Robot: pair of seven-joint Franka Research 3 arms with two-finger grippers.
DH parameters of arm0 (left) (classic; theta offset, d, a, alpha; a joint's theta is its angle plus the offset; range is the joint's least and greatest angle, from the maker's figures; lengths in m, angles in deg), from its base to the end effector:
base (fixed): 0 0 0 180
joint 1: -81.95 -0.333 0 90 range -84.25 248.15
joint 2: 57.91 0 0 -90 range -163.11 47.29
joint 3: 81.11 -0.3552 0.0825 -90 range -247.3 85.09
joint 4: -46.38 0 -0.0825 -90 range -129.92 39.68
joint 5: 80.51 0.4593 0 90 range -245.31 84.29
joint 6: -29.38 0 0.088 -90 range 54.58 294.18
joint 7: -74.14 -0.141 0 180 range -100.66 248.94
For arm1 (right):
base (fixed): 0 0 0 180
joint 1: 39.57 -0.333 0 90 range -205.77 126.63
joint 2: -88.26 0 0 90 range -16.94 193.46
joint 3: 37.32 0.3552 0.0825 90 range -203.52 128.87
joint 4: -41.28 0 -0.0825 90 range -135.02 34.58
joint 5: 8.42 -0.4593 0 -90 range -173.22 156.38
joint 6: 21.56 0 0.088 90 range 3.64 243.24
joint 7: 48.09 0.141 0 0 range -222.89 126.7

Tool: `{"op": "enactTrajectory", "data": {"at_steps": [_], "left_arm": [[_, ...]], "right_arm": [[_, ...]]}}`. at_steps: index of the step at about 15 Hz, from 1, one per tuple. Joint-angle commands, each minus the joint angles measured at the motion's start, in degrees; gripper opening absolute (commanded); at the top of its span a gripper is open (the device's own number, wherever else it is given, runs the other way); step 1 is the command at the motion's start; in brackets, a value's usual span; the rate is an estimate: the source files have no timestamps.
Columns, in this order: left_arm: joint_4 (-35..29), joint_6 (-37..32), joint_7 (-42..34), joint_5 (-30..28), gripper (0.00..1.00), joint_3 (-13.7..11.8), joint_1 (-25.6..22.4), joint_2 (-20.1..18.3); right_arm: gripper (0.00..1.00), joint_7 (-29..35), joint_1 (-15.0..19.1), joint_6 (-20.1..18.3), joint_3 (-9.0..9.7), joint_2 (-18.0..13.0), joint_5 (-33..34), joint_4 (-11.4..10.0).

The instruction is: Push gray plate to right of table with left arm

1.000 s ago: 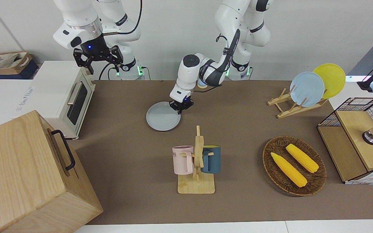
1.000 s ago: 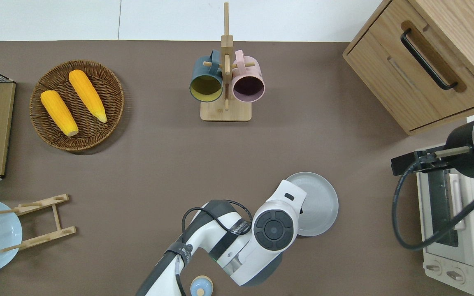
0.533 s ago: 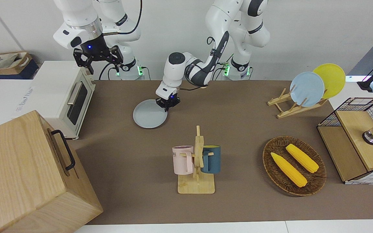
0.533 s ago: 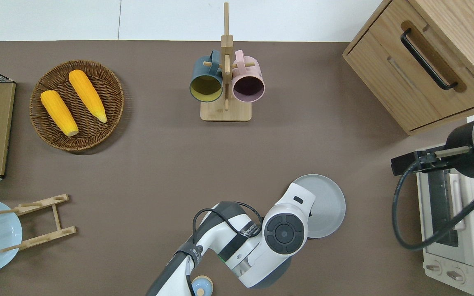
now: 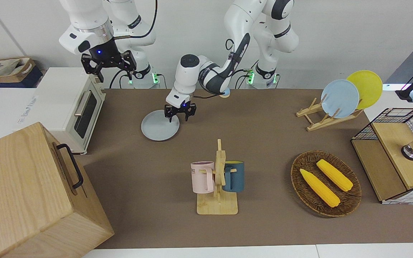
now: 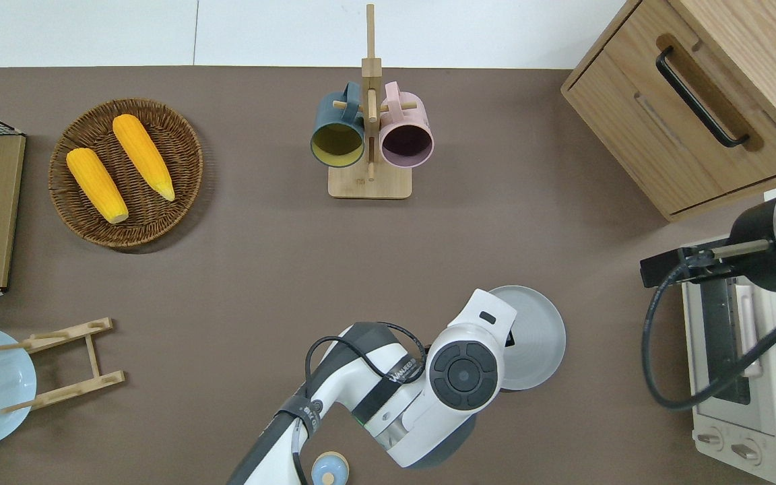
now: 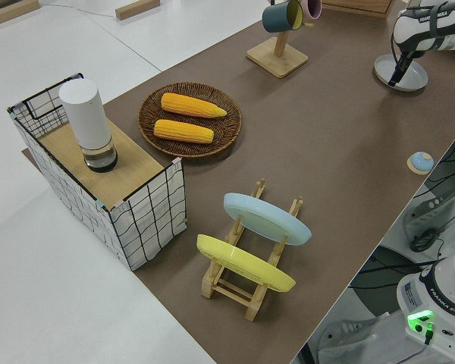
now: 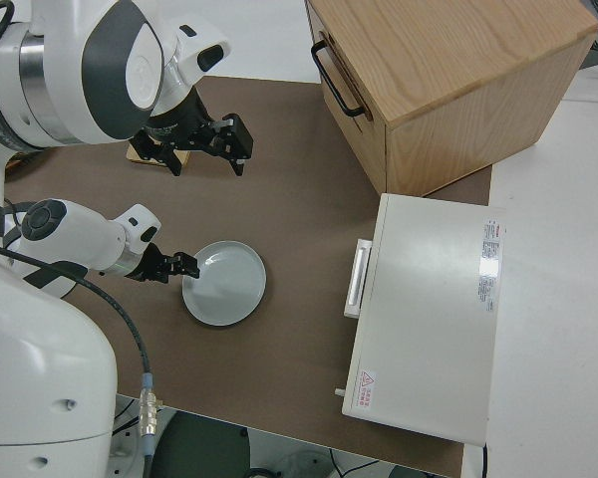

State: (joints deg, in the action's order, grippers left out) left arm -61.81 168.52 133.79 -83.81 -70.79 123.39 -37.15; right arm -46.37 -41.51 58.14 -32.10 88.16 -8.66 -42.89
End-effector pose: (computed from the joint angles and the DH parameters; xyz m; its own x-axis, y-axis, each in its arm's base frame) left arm 0.4514 -0.5660 0.2922 0.9811 0.1936 -0.0034 0.1900 -0.9594 0.2084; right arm 0.6024 0.0764 0.6706 0.9925 0.0952 -0.0763 0.0953 -0.9954 -0.0017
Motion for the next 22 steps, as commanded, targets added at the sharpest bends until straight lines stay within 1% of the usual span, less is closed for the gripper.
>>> {"op": "enactTrajectory", "data": {"at_steps": [1, 5, 7, 8, 11, 13, 17, 22], "left_arm": [[-0.9, -7.9, -5.8, 0.7, 0.99, -0.8, -2.9, -5.7], [-0.9, -17.0, -12.6, 0.2, 0.99, -0.8, -8.4, -11.3], [-0.9, -24.6, -18.6, 0.1, 0.99, -0.9, -12.5, -15.7], [-0.7, -26.8, -20.4, 0.1, 0.99, -0.9, -13.8, -17.0], [-0.4, -31.5, -26.3, 0.0, 0.99, -1.2, -18.1, -20.1], [-0.4, -34.0, -28.2, 0.7, 0.99, -1.3, -20.2, -22.1], [0.9, -38.4, -36.1, 0.9, 0.99, -1.4, -25.5, -24.6], [8.2, -47.0, -45.3, 0.8, 0.99, -1.3, -32.5, -24.8]], "right_arm": [[0.983, -0.1, 0.6, -0.7, 0.23, -0.4, -0.5, 0.0], [0.983, -0.1, 0.6, -0.7, 0.32, -0.4, -0.5, 0.0], [0.983, -0.1, 0.6, -0.7, 0.32, -0.4, -0.5, 0.0], [0.983, -0.1, 0.6, -0.7, 0.32, -0.4, -0.5, 0.0], [0.983, -0.1, 0.6, -0.7, 0.32, -0.4, -0.5, 0.1], [0.983, -0.1, 0.6, -0.7, 0.32, -0.4, -0.5, 0.0], [0.983, -0.1, 0.6, -0.7, 0.32, -0.4, -0.5, 0.1], [0.983, -0.1, 0.6, -0.7, 0.32, -0.4, -0.5, 0.0]]}}
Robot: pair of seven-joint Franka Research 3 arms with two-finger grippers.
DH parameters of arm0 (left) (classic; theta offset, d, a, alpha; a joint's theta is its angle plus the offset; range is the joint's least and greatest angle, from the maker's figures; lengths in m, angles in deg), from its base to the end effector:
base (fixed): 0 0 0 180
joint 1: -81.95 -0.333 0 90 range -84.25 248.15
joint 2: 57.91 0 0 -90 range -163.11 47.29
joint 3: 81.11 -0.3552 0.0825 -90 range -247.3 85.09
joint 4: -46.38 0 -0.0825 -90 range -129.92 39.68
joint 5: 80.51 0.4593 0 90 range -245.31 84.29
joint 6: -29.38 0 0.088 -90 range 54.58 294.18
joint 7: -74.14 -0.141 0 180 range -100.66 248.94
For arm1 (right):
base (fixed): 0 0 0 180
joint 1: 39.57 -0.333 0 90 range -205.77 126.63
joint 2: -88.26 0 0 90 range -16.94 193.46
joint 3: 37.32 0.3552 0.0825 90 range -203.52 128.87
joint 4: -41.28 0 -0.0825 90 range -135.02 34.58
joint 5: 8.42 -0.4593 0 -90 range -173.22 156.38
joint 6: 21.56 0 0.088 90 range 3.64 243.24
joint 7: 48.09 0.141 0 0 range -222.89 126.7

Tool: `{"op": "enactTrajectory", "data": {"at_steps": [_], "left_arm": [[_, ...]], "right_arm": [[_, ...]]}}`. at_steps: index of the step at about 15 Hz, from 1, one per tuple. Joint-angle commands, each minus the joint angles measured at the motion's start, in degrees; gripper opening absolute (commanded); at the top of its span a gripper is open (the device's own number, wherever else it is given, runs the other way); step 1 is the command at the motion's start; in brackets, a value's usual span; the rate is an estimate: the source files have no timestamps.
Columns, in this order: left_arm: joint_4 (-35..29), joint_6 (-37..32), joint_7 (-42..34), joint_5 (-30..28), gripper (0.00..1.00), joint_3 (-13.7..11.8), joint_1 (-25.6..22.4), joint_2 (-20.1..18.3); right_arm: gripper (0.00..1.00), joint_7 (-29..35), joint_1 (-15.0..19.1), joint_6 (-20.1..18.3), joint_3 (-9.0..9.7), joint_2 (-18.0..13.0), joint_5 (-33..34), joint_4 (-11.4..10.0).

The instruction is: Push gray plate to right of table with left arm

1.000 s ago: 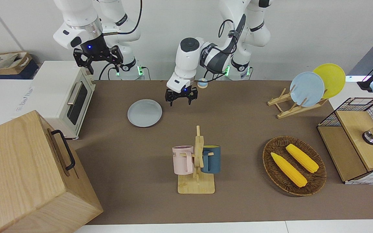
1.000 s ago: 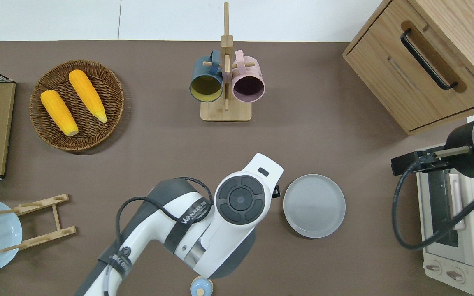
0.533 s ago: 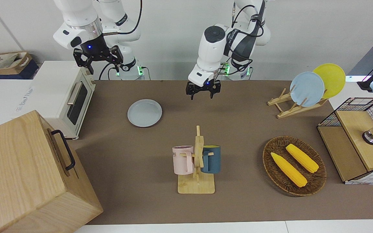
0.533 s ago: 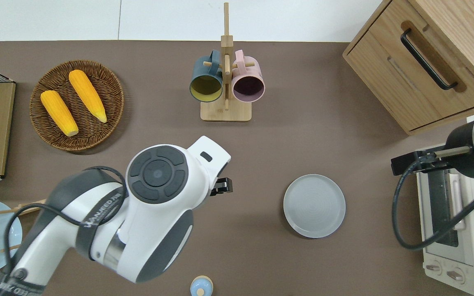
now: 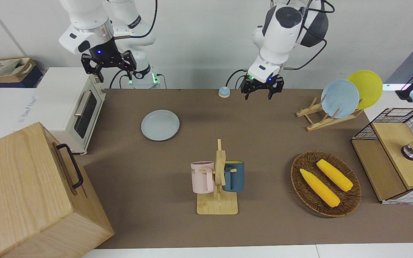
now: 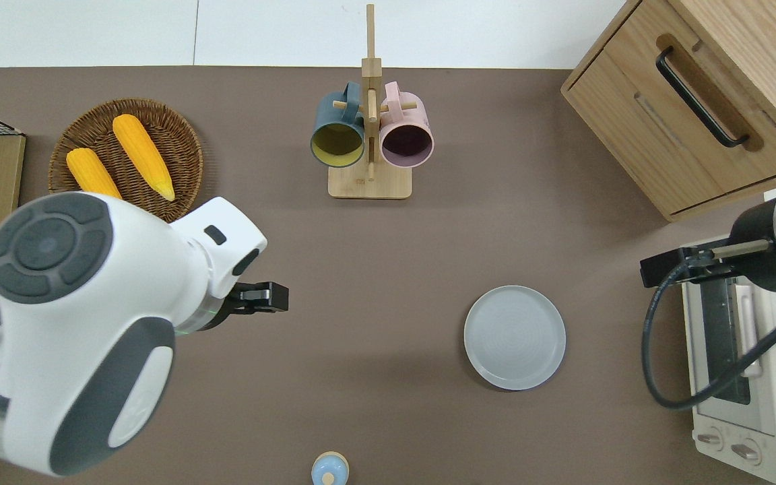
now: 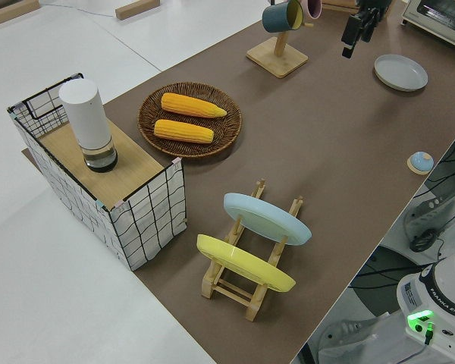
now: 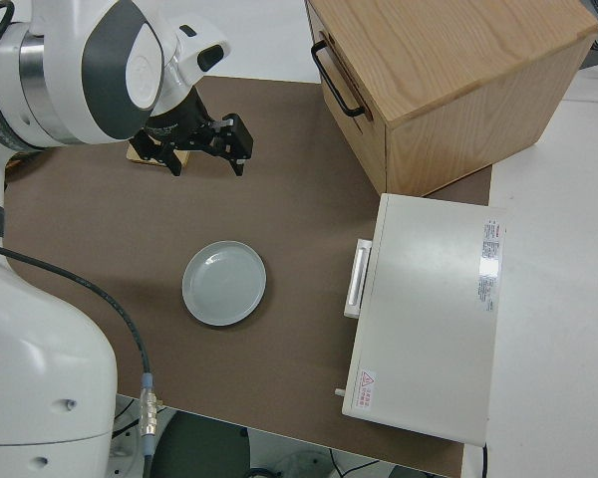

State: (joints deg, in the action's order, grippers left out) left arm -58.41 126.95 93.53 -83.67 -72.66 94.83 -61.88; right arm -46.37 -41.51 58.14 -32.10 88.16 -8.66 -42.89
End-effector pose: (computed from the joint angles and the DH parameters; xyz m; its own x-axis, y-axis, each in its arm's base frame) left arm 0.5597 -0.2282 0.5418 0.9973 -0.0251 -0.0689 -0.0236 -0.9995 0.0224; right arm 0.6024 0.0764 0.6706 0.9925 0.0952 -0.0763 0.0953 -0.9954 -0.0017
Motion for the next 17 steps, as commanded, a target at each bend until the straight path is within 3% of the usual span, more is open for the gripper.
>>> {"op": "enactTrajectory", "data": {"at_steps": [1, 7, 11, 17], "left_arm": [[6.5, -7.0, -6.8, 0.7, 0.99, 0.6, -5.4, 0.0], [11.0, -11.2, -19.6, 1.0, 0.99, -0.2, -13.7, 0.2], [12.2, -12.0, -27.4, 3.8, 0.99, -2.6, -14.1, 0.2], [12.2, -12.0, -28.5, 4.5, 0.99, -2.8, -14.2, 0.2]], "right_arm": [[0.983, -0.1, 0.6, -0.7, 0.23, -0.4, -0.5, 0.1], [0.983, -0.1, 0.6, -0.7, 0.32, -0.4, -0.5, 0.0], [0.983, -0.1, 0.6, -0.7, 0.23, -0.4, -0.5, 0.0], [0.983, -0.1, 0.6, -0.7, 0.32, -0.4, -0.5, 0.0]]}}
